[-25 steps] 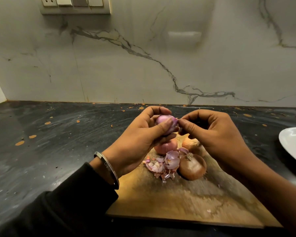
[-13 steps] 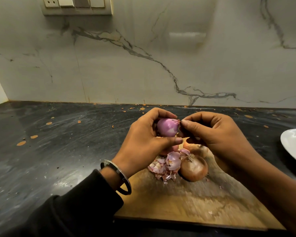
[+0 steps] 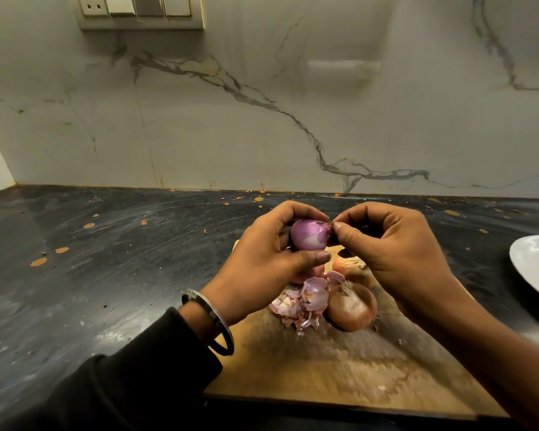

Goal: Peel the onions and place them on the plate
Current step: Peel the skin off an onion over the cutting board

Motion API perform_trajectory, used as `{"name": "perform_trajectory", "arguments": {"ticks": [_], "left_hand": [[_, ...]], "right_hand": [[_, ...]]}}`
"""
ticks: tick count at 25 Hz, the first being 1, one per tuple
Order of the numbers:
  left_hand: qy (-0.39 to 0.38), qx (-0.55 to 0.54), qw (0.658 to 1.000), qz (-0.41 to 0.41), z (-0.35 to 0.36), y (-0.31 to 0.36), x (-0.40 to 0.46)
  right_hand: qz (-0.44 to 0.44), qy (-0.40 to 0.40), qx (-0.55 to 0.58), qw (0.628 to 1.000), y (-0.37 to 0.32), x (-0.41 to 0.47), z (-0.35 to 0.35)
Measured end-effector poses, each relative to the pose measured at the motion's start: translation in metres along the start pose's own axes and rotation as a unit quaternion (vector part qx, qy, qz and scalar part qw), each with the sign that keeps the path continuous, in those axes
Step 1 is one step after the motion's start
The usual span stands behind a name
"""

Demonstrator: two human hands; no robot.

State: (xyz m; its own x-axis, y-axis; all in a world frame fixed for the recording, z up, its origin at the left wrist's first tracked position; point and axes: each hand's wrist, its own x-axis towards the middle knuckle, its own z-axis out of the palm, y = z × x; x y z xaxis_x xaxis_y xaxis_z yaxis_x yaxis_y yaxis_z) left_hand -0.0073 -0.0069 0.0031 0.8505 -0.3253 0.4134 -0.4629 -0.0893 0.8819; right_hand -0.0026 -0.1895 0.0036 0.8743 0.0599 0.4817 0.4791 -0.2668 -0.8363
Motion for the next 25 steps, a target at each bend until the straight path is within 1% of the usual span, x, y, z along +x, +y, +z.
{"name": "perform_trajectory", "arguments": {"ticks": [3,6,9,13,17,19,22,25], "left_hand": [[-0.013,-0.004,1.000,-0.007,-0.0006,0.0015,-0.0006],[-0.030,-0.051,0.998,-0.031,-0.0005,0.0013,-0.0012],[-0.042,-0.089,0.993,-0.065,0.0016,0.0012,-0.0013],[-0.030,-0.018,0.999,-0.035,0.0050,-0.0035,-0.0006],[-0.031,0.008,0.999,-0.005,0.0053,-0.0052,-0.0011],[-0.027,0.044,0.999,0.015,0.0037,-0.0058,-0.0019],[-0.027,0.096,0.994,0.038,0.0017,-0.0056,-0.0008],[-0.027,0.096,0.994,0.039,0.0006,-0.0057,0.0005]], "right_hand": [[-0.003,0.019,-0.014,1.000,0.0000,-0.0012,0.0018],[-0.003,0.016,-0.012,1.000,-0.0001,-0.0025,0.0025],[-0.026,0.018,-0.033,0.999,-0.0014,-0.0041,0.0056],[-0.065,0.034,-0.077,0.994,-0.0039,-0.0050,0.0066],[-0.073,0.057,-0.073,0.993,-0.0027,-0.0045,0.0077],[-0.063,0.061,-0.050,0.995,-0.0015,-0.0052,0.0093],[-0.022,0.056,0.016,0.998,0.0012,-0.0034,0.0095],[0.014,0.041,0.076,0.996,0.0021,-0.0003,0.0079]]}}
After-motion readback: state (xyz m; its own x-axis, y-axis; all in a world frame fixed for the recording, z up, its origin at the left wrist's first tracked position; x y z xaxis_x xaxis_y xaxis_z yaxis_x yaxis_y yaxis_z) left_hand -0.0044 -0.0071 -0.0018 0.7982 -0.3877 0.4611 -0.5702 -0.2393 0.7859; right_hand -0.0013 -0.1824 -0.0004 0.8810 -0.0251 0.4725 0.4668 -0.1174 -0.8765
